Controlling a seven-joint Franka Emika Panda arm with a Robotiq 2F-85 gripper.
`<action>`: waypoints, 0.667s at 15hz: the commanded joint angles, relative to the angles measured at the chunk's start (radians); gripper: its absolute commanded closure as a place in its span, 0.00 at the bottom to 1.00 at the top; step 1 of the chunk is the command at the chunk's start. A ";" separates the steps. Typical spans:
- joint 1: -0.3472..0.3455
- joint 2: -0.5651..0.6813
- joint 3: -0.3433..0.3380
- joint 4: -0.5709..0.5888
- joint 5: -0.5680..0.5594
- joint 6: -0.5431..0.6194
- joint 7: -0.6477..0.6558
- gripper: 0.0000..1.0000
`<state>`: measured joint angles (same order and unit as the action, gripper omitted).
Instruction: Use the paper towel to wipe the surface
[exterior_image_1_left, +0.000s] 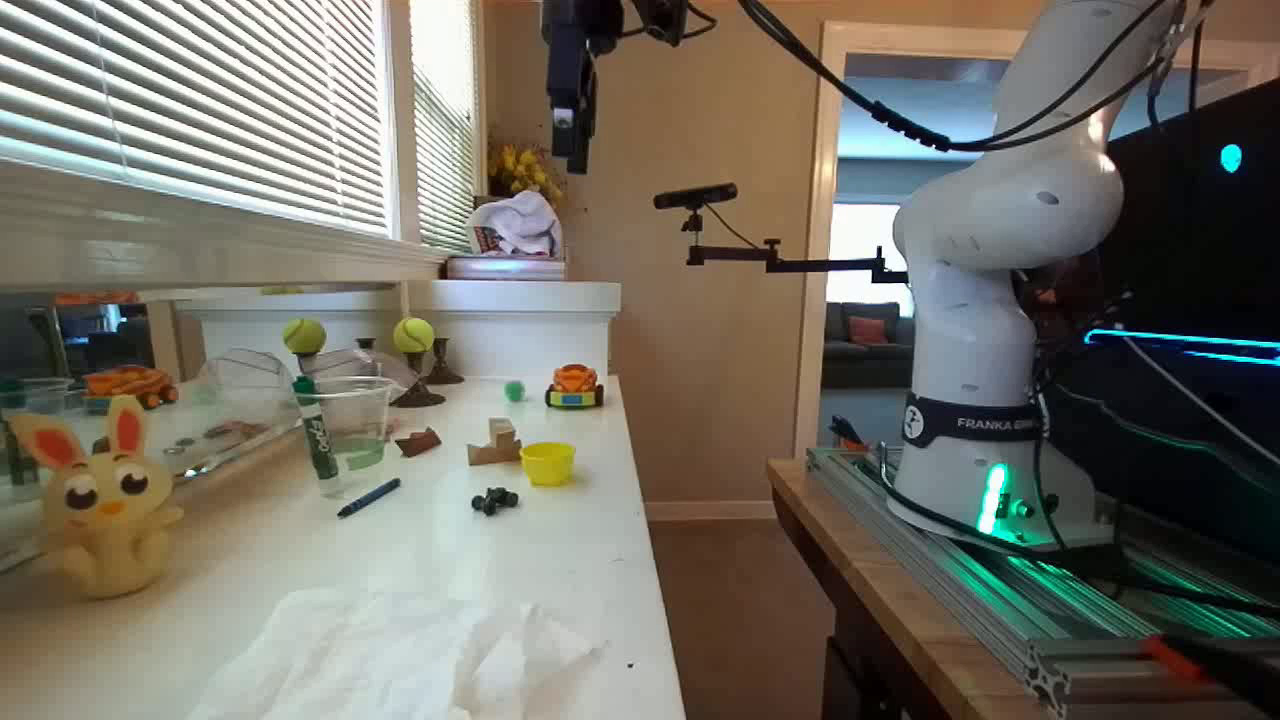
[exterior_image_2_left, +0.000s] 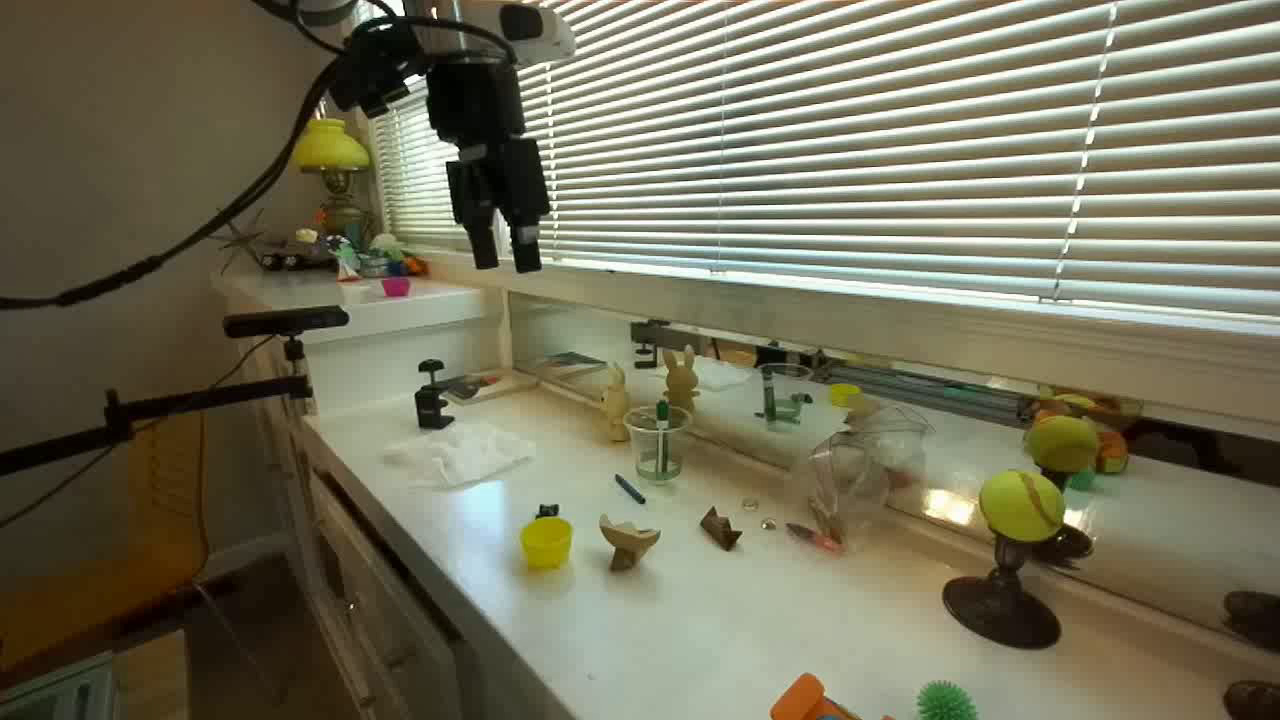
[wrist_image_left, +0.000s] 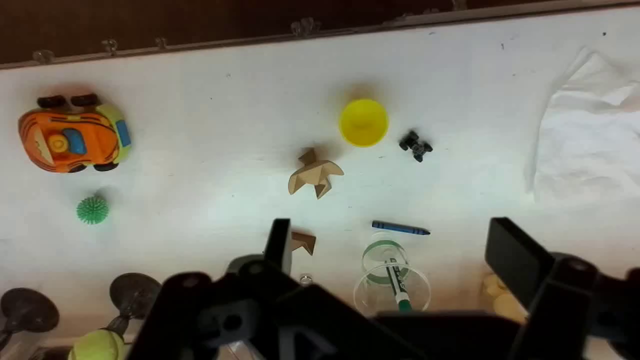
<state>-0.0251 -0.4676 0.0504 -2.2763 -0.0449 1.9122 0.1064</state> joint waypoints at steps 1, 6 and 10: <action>0.006 0.001 -0.005 0.002 -0.003 -0.002 0.002 0.00; 0.006 0.001 -0.005 0.002 -0.003 -0.002 0.002 0.00; 0.028 -0.011 -0.057 0.004 0.029 -0.129 -0.147 0.00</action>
<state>-0.0211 -0.4666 0.0432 -2.2758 -0.0443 1.8740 0.0806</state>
